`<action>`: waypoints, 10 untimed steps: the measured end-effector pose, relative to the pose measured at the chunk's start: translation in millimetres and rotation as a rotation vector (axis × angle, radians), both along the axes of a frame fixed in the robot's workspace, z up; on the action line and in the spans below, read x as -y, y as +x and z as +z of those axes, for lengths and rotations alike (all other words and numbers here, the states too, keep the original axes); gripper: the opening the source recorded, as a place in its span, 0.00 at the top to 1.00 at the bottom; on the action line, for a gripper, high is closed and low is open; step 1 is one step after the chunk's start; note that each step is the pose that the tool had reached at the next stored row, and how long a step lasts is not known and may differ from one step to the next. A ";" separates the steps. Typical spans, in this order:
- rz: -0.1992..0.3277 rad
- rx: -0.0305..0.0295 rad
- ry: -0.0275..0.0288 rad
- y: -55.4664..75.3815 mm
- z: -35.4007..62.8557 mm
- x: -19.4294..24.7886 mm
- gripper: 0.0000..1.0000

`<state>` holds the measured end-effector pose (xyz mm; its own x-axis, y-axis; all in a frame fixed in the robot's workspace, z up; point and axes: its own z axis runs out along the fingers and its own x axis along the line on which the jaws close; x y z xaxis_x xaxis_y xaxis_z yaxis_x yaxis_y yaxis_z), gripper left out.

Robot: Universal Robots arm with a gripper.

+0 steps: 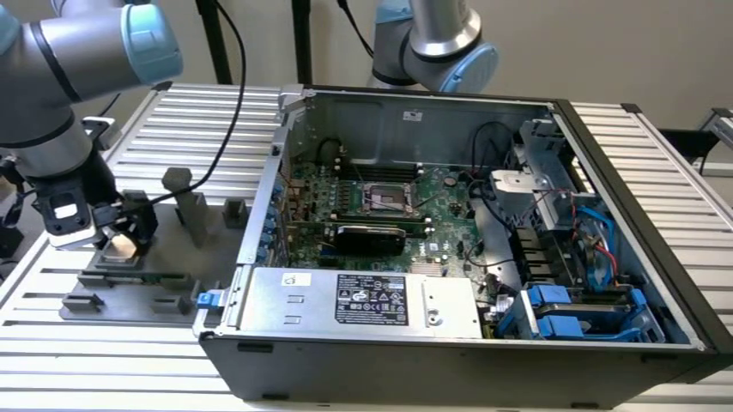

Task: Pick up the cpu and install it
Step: 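Pick up the cpu and move it towards the insertion slot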

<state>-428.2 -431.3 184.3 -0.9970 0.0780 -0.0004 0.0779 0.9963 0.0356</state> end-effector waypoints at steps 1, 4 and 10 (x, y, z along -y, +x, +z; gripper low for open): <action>0.000 -0.0001 0.0000 0.0 -0.1 -0.1 0.31; 0.000 -0.0002 0.0001 -0.1 -0.7 -0.3 0.38; 0.000 -0.0013 -0.0001 -0.1 -1.5 -0.3 0.45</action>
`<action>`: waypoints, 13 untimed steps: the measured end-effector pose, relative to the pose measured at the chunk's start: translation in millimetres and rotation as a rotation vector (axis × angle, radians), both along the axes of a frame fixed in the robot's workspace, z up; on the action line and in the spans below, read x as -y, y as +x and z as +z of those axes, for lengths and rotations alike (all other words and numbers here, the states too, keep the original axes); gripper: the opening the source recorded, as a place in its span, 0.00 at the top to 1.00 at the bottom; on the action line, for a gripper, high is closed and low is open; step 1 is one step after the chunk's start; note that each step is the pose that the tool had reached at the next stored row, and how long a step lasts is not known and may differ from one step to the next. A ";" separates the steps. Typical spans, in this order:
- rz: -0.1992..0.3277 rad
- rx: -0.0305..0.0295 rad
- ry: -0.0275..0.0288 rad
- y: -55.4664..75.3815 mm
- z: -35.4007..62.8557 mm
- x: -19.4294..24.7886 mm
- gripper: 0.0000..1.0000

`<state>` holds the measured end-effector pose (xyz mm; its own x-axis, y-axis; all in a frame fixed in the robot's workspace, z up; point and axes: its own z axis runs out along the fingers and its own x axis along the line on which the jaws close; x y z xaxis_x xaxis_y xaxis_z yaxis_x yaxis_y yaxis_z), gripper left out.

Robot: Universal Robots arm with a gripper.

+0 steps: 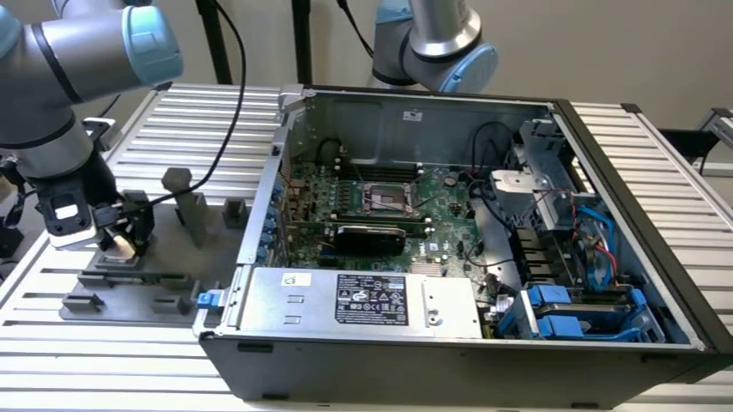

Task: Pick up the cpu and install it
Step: 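Pick up the cpu and move it towards the insertion slot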

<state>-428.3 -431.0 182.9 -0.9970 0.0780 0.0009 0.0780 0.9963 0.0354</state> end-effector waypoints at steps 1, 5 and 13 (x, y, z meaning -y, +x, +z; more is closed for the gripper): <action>0.000 -0.0002 0.0001 0.0 -0.1 0.0 0.45; 0.000 -0.0043 0.0002 0.0 -0.3 0.0 0.45; 0.000 -0.0137 0.0002 0.0 2.3 0.0 0.45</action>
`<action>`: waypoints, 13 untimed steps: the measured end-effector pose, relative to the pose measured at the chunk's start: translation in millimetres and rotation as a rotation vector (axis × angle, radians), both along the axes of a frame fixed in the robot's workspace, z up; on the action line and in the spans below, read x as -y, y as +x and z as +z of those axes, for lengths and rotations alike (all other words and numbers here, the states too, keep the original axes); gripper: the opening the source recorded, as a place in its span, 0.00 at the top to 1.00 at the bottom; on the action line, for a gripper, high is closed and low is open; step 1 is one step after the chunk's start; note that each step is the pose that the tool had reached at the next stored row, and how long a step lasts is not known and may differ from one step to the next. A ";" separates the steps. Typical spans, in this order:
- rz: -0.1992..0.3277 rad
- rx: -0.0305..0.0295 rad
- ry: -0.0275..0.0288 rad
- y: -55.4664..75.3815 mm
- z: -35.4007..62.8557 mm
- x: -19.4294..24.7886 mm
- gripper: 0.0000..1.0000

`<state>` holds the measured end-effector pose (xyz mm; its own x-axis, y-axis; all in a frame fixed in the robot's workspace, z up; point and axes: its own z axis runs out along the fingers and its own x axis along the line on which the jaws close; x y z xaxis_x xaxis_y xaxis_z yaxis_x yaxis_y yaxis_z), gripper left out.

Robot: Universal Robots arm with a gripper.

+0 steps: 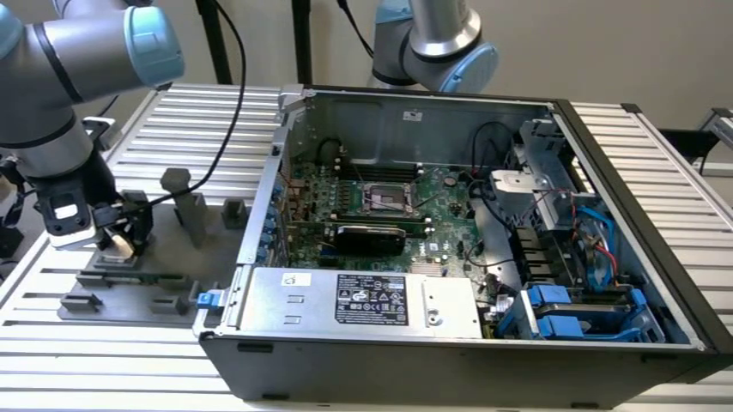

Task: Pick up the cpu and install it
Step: 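Pick up the cpu and move it towards the insertion slot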

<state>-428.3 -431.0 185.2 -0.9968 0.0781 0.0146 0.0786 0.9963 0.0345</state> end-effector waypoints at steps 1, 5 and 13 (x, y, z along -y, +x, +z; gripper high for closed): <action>0.000 0.0001 0.0001 0.0 1.0 0.0 0.45; 0.000 0.0000 -0.0001 0.0 7.2 0.0 0.45; 0.000 0.0001 -0.0032 0.0 39.3 0.0 0.45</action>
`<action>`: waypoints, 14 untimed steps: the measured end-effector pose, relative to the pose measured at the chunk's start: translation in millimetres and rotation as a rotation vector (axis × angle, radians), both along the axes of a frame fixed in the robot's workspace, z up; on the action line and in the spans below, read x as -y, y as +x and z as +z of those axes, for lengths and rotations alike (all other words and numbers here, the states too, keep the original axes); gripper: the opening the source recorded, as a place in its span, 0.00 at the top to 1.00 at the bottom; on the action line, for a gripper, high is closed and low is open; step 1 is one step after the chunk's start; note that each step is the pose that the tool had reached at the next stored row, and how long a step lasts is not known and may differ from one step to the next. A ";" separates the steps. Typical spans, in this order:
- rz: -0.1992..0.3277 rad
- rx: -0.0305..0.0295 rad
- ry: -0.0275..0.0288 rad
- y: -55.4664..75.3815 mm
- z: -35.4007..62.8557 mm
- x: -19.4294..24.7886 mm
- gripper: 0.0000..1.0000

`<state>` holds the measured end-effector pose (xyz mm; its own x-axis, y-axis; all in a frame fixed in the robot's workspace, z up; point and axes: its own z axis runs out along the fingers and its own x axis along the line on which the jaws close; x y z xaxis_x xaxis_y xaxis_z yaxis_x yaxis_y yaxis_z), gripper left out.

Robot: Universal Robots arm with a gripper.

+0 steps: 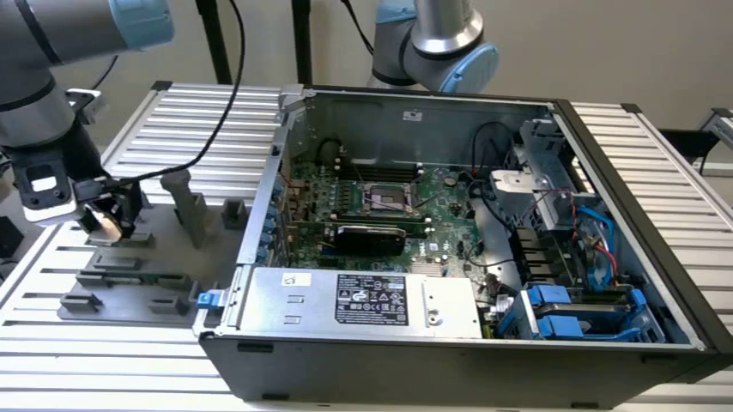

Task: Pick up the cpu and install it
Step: 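Pick up the cpu and move it towards the insertion slot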

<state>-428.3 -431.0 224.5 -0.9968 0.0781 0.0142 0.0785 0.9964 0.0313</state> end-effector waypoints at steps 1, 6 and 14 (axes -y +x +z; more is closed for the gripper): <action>0.000 0.0000 -0.0005 0.0 4.5 0.0 0.45; 0.000 -0.0001 -0.0021 0.0 27.1 0.0 0.45; 0.000 -0.0001 -0.0031 2.3 63.7 0.0 0.45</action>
